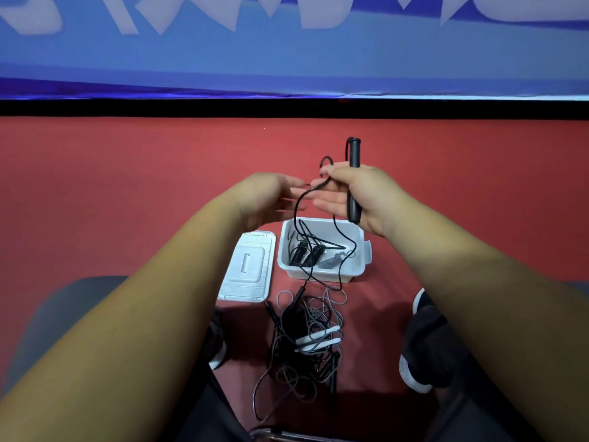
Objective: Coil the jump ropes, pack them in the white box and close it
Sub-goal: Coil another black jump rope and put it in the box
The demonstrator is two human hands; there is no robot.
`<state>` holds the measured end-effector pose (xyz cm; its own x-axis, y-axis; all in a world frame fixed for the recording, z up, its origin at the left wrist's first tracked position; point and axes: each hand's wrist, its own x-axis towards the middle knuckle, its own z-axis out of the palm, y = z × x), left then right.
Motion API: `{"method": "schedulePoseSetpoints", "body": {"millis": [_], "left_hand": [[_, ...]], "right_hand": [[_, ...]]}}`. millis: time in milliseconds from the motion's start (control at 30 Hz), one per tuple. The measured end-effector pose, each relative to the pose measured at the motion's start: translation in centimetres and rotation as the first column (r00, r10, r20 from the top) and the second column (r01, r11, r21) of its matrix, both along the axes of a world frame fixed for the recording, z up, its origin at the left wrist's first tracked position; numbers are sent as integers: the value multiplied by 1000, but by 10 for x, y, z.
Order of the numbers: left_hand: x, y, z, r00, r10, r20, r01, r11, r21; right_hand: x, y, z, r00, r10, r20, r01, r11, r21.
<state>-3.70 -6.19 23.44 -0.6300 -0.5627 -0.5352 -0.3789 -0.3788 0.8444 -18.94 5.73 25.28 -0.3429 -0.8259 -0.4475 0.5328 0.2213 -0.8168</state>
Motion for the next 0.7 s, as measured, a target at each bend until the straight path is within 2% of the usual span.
{"method": "schedulePoseSetpoints", "body": {"millis": [100,167,367,433,467,567,633,700], "left_hand": [[-3,15,-8,957,-270,103,282,951,-125],[-5,22,-15,907,-354,228,403,888,-223],[-1,15,-41,762,-348,546,603,689,-402],[0,16,-39,753,-357,552,616,677,-402],[-1,16,-40,778,-364,512,588,708,-391],[-5,20,-31,886,-302,351,419,847,-328],[-8,19,-24,936,-220,275,302,902,-310],[-10,17,-17,967,-148,205,203,937,-284]], "right_hand": [[-5,-2,5,984,-105,145,114,992,-58],[-8,-2,8,957,-170,234,195,977,-89],[-19,5,15,878,-279,388,354,925,-135],[-22,7,16,861,-303,409,388,911,-142],[-23,7,14,852,-317,416,405,904,-139],[-29,3,3,897,-314,312,355,931,-84],[-33,0,-10,965,-228,129,226,974,28],[-32,1,-21,994,-37,-107,58,979,197]]}}
